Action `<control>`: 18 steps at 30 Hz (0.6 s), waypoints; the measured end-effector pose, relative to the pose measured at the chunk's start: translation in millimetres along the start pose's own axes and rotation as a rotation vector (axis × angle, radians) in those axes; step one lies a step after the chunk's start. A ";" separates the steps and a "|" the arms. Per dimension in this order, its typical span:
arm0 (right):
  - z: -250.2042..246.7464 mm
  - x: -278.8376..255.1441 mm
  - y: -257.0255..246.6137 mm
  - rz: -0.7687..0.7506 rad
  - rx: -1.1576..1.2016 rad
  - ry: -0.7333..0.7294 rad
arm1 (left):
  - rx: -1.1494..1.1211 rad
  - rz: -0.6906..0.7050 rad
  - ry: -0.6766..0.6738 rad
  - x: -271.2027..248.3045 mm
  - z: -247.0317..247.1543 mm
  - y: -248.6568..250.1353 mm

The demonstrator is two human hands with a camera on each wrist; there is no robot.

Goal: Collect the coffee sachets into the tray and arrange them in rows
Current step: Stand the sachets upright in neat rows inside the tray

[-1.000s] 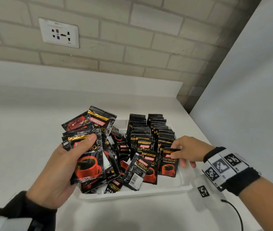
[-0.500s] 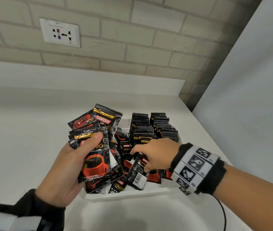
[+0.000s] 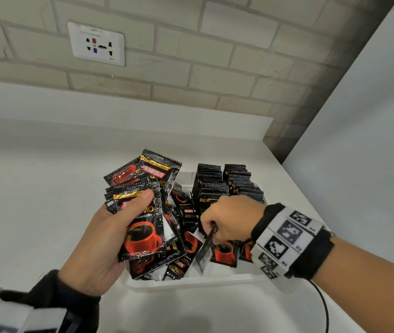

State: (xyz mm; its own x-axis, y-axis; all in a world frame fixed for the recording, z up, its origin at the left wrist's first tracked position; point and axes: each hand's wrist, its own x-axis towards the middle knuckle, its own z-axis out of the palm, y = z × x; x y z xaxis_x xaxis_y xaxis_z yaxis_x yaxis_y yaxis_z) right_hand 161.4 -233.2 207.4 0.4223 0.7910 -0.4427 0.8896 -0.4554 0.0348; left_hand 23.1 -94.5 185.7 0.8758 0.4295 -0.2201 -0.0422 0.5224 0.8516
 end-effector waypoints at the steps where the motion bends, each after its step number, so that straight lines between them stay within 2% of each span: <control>1: -3.4 -3.6 2.2 0.011 0.047 0.029 | 0.016 -0.001 0.004 0.5 -0.8 0.1; 9: 1.4 -42.0 39.8 0.130 0.855 0.116 | 0.019 -0.031 -0.008 1.4 2.9 2.0; 18: 45.0 -43.3 49.3 0.277 0.838 0.259 | 0.059 -0.065 -0.029 1.4 7.3 -1.6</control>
State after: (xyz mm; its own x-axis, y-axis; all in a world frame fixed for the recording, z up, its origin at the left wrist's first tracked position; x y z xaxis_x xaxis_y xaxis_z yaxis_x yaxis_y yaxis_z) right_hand 179.1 -308.3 188.0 0.7170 0.6303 -0.2977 0.3765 -0.7096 -0.5956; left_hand 27.9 -100.1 187.5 0.8894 0.3740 -0.2629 0.0429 0.5042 0.8625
